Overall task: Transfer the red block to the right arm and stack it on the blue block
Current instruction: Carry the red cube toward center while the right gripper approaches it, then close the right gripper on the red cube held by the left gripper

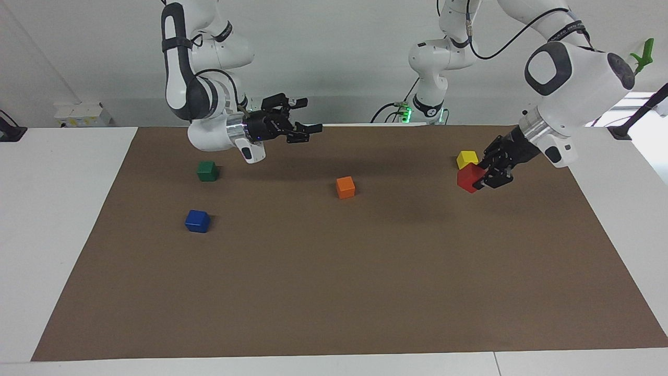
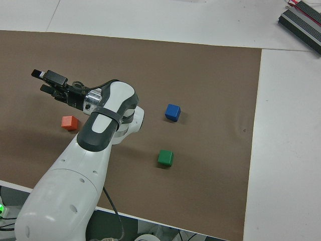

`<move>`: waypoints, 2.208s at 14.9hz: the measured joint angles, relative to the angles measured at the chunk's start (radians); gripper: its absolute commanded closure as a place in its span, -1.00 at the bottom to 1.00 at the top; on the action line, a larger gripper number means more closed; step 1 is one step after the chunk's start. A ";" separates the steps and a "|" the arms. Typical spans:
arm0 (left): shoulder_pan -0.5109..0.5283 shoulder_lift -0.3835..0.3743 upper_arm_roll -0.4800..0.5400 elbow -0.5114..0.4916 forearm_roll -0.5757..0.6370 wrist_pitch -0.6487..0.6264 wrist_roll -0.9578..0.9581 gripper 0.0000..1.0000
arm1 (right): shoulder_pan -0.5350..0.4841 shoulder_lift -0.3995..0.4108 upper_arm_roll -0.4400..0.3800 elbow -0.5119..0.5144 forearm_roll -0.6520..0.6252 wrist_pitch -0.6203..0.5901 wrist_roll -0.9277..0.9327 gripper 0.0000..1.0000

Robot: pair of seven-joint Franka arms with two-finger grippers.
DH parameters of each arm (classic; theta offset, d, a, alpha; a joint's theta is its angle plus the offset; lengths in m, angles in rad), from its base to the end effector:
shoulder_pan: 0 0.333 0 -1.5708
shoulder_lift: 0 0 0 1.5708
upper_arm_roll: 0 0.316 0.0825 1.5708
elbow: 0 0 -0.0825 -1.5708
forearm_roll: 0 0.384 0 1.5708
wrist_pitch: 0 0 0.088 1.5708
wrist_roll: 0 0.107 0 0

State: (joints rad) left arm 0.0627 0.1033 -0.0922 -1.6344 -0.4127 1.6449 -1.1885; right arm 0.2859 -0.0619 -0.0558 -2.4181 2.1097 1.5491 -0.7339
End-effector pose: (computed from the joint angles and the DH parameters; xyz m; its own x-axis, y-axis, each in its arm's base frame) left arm 0.5847 -0.0551 0.5506 0.3341 0.8478 -0.4118 0.9382 -0.3410 0.0593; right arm 0.4585 0.2031 0.4195 0.9877 -0.1069 -0.1139 -0.0633 0.3927 -0.9175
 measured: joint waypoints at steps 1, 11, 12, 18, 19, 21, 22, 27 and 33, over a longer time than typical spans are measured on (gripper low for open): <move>0.000 0.009 0.000 0.038 -0.028 -0.054 -0.032 1.00 | 0.008 0.022 0.000 -0.008 0.034 -0.047 -0.029 -1.00; -0.006 0.034 -0.034 0.138 -0.269 -0.218 -0.332 1.00 | 0.104 0.211 0.000 0.020 0.188 -0.134 -0.233 -1.00; -0.006 0.034 -0.046 0.139 -0.281 -0.217 -0.357 1.00 | 0.119 0.216 0.001 0.031 0.188 -0.095 -0.253 -1.00; -0.007 0.034 -0.125 0.153 -0.287 -0.208 -0.471 1.00 | 0.196 0.235 0.001 0.085 0.266 0.018 -0.287 -1.00; -0.007 0.033 -0.134 0.156 -0.289 -0.206 -0.485 1.00 | 0.214 0.238 0.001 0.097 0.302 0.032 -0.287 -1.00; -0.007 0.029 -0.145 0.164 -0.307 -0.206 -0.514 1.00 | 0.256 0.247 0.002 0.124 0.375 0.046 -0.288 -1.00; -0.007 0.026 -0.146 0.166 -0.316 -0.206 -0.524 1.00 | 0.271 0.253 0.002 0.138 0.404 0.047 -0.289 -1.00; -0.007 -0.011 -0.175 0.170 -0.352 -0.188 -0.567 1.00 | 0.300 0.267 0.002 0.218 0.475 0.053 -0.289 -1.00; -0.023 -0.023 -0.202 0.168 -0.359 -0.159 -0.584 1.00 | 0.321 0.269 0.010 0.286 0.502 0.080 -0.256 -1.00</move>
State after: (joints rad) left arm 0.0396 0.0804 -0.2945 -1.4664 -0.7721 1.4855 -1.7728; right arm 0.6069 0.2070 -0.0456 -2.1320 2.6122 1.6295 -0.9895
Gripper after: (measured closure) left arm 0.458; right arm 0.000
